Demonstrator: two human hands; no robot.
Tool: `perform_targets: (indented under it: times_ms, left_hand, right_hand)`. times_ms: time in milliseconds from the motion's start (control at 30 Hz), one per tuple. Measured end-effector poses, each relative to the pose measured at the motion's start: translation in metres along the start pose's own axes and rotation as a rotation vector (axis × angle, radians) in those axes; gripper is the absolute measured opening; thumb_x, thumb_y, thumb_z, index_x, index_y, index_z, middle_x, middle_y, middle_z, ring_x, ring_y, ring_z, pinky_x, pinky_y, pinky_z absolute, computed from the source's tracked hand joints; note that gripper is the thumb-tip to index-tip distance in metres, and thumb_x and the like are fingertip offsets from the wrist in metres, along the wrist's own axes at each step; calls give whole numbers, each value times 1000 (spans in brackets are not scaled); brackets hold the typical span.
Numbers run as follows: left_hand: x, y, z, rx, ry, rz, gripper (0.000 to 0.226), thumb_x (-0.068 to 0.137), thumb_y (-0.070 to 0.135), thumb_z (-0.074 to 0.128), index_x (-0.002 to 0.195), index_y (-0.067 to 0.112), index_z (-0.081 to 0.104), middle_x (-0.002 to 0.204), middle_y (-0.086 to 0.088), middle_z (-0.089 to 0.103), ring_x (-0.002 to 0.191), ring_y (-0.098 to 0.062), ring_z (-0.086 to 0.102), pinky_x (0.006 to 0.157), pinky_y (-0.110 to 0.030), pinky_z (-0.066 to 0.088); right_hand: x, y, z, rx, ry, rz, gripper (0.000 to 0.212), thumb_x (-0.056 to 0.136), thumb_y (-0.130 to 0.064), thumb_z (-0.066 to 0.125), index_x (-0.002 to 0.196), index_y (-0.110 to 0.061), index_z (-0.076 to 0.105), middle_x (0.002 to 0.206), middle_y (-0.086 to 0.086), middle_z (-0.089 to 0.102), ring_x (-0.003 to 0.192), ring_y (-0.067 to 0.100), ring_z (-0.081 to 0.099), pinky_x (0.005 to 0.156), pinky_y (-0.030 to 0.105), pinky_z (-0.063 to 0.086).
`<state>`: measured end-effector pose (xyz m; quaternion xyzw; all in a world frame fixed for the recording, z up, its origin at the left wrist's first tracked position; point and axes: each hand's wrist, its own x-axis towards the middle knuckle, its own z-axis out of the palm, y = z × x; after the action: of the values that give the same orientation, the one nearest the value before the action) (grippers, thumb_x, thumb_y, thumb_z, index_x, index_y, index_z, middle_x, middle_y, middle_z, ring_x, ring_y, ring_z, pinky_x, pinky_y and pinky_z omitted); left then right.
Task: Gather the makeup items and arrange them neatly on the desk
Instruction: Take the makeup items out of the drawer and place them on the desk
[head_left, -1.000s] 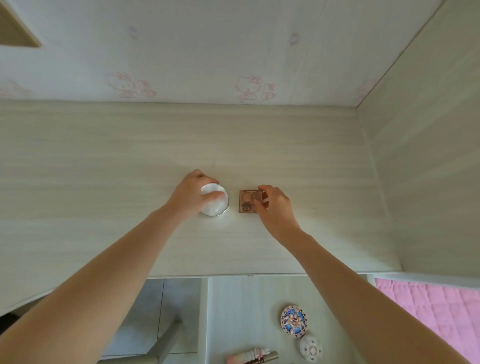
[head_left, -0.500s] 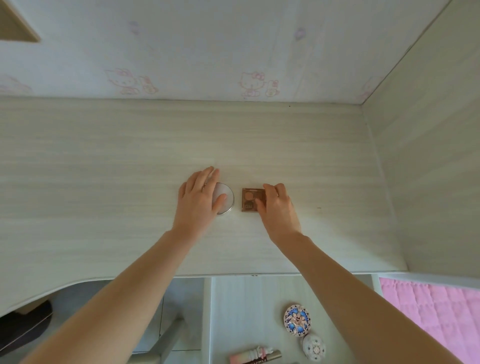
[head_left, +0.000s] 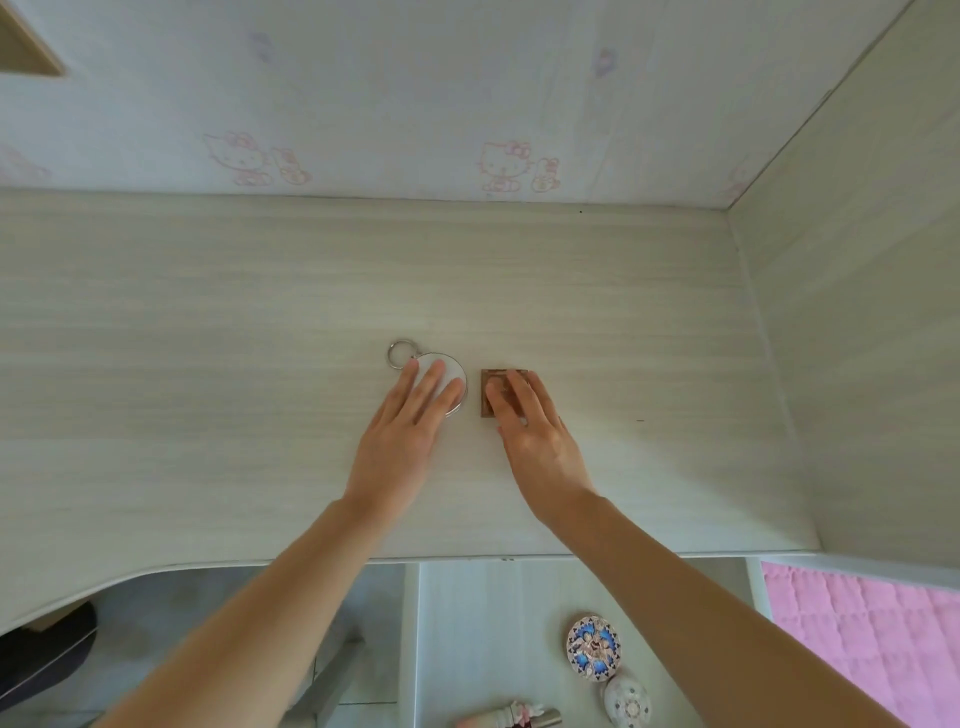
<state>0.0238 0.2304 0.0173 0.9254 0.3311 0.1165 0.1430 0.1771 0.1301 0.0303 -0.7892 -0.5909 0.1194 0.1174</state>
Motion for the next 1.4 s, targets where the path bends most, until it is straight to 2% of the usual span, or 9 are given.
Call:
perform_targets:
  times_ms: [100,200,333,433,767,933,1067,1200,1400]
  left_hand:
    - [15,-10,-7,28,-13,17,64,80,-16,63,137,8,50,147,-11,42,138,-37,34,103,-47,44]
    - [26,-17,-10,23,-25,13,64,80,-19,57,138,6,48,148,-12,40,139,-39,30,107,-47,40]
    - [38,-27,-11,32,-43,17,60,85,-16,53,139,9,46,152,-9,36,143,-35,24,112,-42,33]
    - [42,-32,-11,55,-48,42,60,86,-14,56,139,11,46,152,-7,36,143,-33,26,111,-41,35]
    - [34,-27,-20,63,-64,38,46,98,7,42,143,14,39,155,-4,29,146,-26,20,116,-41,25]
    - [11,-7,-26,43,-34,74,41,96,4,47,137,7,48,151,-8,36,144,-26,26,113,-43,31]
    - [-14,20,-25,8,9,101,35,91,1,55,125,5,58,146,-9,44,139,-27,36,108,-42,39]
    - [-47,58,-20,-47,53,89,34,89,-1,58,123,5,61,141,-8,51,135,-27,42,104,-42,43]
    - [-104,119,6,-89,62,90,29,90,3,59,119,4,64,130,-9,59,130,-27,48,103,-42,44]
  right_hand:
    - [15,0,-3,9,-3,-21,78,75,15,60,144,-10,36,151,15,30,144,32,19,97,38,46]
    - [32,-3,-3,26,38,-18,67,76,13,62,138,-6,44,144,18,39,140,34,28,92,39,51]
    - [52,-7,-1,21,35,-19,63,83,6,61,141,-9,41,148,14,35,142,31,23,99,39,45]
    - [60,-10,-1,26,53,-21,61,82,5,62,138,-9,44,146,14,37,140,31,27,98,38,45]
    - [48,-8,-8,-31,33,-15,60,96,-7,47,150,-12,23,157,9,21,147,26,12,116,34,25]
    - [15,4,-21,-54,26,-13,58,98,-13,45,150,-8,20,156,10,22,147,26,11,118,31,17]
    - [-24,15,-30,-41,11,-10,55,98,-16,48,147,-6,28,153,11,30,146,26,17,118,34,22]
    - [-67,24,-38,16,42,-9,49,95,-13,53,141,-2,40,146,14,41,141,29,31,109,39,38]
    - [-138,38,-44,51,99,-77,41,91,-8,57,130,1,51,132,15,54,129,31,47,100,41,47]
